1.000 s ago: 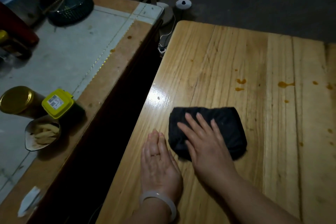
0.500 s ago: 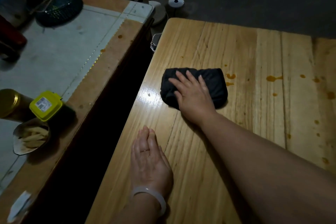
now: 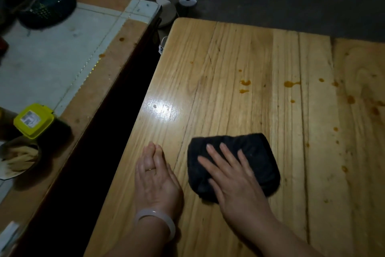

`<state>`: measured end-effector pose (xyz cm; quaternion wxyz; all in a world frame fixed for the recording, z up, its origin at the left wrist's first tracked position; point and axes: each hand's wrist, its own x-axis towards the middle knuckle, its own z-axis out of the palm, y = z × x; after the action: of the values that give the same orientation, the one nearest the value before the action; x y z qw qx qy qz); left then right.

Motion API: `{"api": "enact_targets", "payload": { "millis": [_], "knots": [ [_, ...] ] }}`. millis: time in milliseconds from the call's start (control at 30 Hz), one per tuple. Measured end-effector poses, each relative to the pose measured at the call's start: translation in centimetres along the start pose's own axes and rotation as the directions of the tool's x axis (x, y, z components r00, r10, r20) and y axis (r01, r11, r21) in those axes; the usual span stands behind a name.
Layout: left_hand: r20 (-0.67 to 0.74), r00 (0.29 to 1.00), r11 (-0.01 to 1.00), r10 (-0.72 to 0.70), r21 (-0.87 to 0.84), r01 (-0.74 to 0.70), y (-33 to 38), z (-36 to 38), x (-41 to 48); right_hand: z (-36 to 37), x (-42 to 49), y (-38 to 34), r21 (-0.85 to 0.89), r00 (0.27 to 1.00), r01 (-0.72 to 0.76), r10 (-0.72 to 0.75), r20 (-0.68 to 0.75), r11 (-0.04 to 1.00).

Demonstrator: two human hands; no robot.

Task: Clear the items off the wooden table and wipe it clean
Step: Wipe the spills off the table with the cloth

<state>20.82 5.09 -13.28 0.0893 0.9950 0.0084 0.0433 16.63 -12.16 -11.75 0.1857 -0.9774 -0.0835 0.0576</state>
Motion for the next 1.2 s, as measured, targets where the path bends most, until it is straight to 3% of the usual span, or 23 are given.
{"api": "enact_targets", "payload": {
  "millis": [133,500,667,833,967,1200],
  "knots": [
    [0.014,1.0,1.0,-0.02,0.015,0.02,0.2,-0.1,0.4,-0.5,0.5,1.8,-0.009,0.999,0.045,-0.046,-0.014,0.999],
    [0.07,0.996,0.998,-0.053,-0.015,0.054,0.4,-0.5,0.5,-3.5,11.5,5.2,0.028,0.988,-0.134,0.136,-0.069,0.991],
    [0.1,0.993,0.998,-0.064,-0.003,0.065,0.6,-1.0,0.1,-2.7,7.6,3.2,0.051,0.989,-0.135,0.138,-0.059,0.99],
    [0.12,0.989,0.996,-0.087,-0.019,0.09,0.5,-1.1,0.2,-0.7,-0.2,1.7,0.035,0.999,-0.011,0.013,-0.043,0.999],
    [0.139,0.987,0.997,-0.081,0.003,0.081,0.6,-1.1,0.6,-0.7,-1.3,3.3,0.012,0.995,0.091,-0.091,-0.045,0.996],
    [0.198,0.974,0.993,-0.114,0.018,0.113,0.9,-1.8,0.6,-3.1,5.0,6.4,0.052,0.997,-0.033,0.036,-0.064,0.998]
  ]
}}
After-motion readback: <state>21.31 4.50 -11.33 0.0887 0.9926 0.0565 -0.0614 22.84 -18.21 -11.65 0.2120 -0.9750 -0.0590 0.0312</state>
